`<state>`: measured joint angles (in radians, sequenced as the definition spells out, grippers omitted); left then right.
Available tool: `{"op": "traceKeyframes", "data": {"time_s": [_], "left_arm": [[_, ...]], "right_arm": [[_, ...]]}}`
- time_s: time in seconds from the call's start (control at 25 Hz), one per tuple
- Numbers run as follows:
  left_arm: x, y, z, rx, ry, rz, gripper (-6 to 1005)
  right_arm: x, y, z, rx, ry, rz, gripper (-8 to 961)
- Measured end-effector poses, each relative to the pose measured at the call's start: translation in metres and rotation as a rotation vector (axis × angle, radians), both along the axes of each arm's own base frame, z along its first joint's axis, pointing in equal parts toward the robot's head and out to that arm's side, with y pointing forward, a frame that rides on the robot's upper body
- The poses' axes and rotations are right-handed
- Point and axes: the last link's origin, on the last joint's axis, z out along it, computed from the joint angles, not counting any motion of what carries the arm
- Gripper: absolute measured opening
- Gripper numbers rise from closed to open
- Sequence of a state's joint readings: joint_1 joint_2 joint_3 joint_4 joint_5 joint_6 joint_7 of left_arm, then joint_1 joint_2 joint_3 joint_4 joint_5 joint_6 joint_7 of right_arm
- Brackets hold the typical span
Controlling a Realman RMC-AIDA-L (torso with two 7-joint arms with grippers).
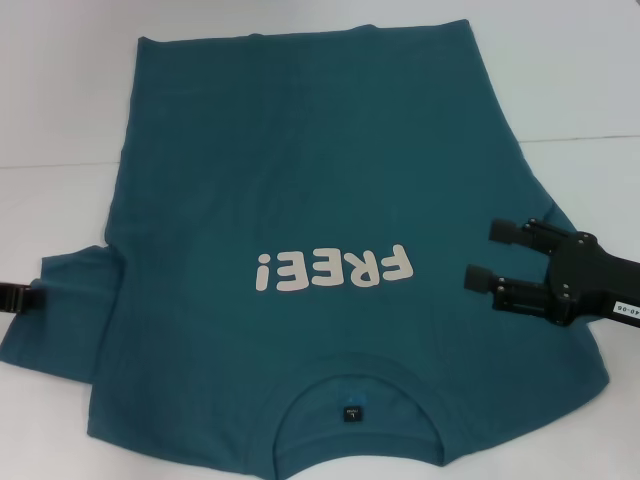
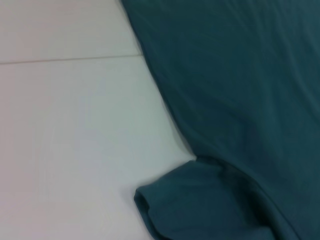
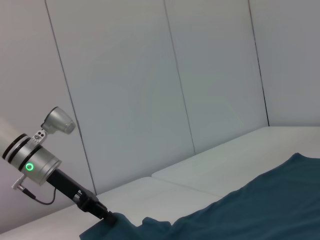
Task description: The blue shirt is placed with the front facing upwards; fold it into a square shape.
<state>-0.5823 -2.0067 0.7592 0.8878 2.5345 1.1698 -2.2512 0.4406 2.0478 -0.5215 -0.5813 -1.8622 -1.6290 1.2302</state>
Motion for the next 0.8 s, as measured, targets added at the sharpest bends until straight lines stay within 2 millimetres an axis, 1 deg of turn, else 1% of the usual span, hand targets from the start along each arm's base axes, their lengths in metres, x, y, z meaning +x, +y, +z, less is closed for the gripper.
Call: {"op": "traceKeyframes", "data": {"time_s": [0.8], "left_arm": [[0.001,0.007,0.023,-0.01,0.062,-0.018,52]], "right_arm": [[-0.002,-0.001,0.0,-0.006,0.021,0.003,909]]}}
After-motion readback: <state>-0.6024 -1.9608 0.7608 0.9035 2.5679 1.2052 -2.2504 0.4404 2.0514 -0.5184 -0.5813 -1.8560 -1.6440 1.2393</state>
